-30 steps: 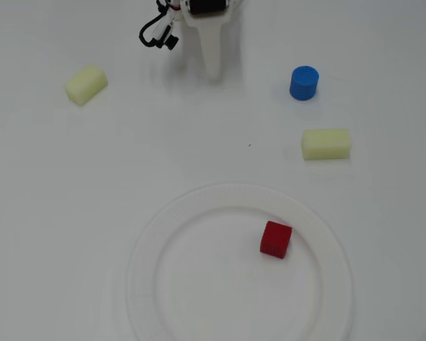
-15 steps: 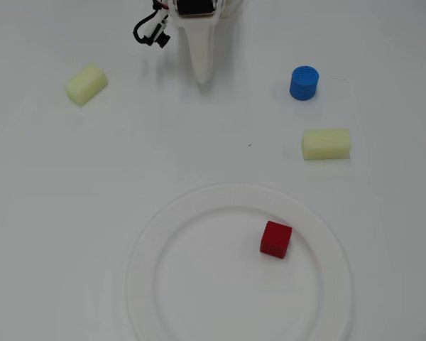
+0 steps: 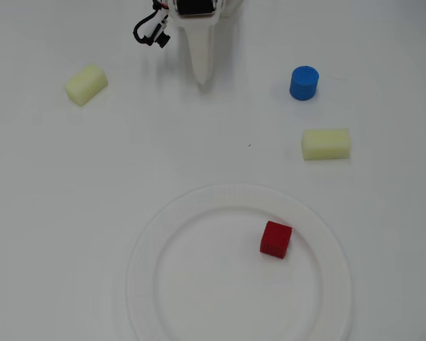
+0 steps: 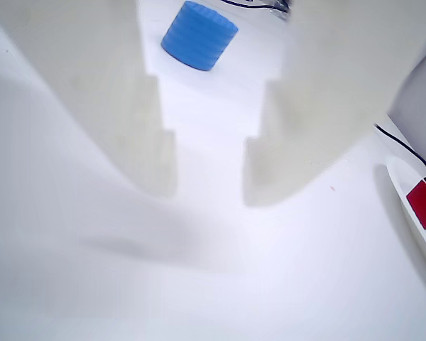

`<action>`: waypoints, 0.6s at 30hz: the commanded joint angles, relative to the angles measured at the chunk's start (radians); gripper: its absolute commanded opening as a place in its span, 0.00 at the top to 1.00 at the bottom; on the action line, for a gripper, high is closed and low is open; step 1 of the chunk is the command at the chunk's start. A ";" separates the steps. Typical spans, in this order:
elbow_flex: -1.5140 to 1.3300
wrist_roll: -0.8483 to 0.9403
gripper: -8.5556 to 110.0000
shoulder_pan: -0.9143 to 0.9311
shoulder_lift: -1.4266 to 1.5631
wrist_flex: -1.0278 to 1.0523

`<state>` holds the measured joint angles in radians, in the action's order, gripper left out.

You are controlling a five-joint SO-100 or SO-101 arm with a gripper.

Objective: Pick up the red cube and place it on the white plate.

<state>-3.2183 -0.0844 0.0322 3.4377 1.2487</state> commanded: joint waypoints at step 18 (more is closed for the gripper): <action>-0.011 0.038 0.86 0.002 0.006 -0.011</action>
<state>-3.2183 -0.0828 0.0322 3.4377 1.2487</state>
